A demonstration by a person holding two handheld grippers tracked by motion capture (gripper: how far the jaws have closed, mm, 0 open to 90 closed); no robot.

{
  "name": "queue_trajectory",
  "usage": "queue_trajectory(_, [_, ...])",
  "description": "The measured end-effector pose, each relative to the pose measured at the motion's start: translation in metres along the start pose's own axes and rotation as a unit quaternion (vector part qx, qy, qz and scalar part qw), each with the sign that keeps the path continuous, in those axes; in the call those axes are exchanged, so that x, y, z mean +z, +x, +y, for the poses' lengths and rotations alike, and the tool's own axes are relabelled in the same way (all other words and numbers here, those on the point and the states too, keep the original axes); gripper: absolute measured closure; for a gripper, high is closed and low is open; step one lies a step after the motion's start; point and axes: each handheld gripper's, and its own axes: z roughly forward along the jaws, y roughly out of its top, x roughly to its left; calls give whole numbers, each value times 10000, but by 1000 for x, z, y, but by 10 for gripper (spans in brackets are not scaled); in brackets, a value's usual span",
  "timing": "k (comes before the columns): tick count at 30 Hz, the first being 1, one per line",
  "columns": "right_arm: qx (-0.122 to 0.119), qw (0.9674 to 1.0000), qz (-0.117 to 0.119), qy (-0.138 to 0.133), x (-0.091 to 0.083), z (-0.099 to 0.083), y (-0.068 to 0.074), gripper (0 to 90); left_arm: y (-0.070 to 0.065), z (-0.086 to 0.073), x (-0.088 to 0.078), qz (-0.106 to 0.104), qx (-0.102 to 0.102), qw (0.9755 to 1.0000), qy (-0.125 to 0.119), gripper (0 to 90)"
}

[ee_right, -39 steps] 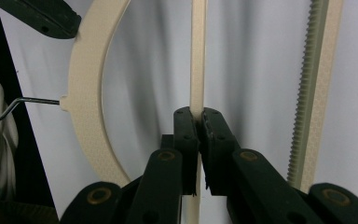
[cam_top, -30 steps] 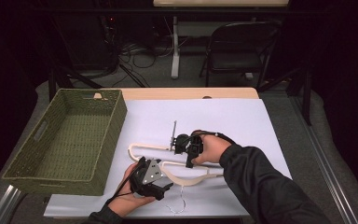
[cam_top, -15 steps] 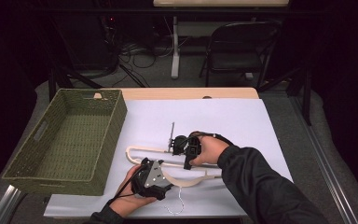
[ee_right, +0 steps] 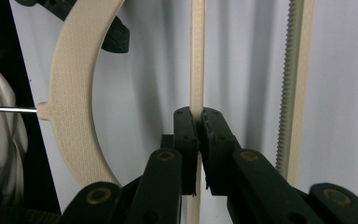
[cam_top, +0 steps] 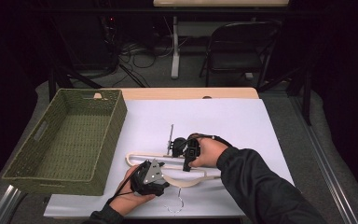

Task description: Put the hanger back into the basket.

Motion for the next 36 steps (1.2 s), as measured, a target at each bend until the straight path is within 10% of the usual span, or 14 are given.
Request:
queue_trajectory(18, [67, 9998, 16, -179, 6, -2, 2, 829, 11, -2, -2, -54, -347, 9994, 80, 565])
queue_trajectory(36, [208, 9932, -548, -1009, -44, -54, 26, 724, 19, 7, -3, -215, -448, 9985, 236, 582])
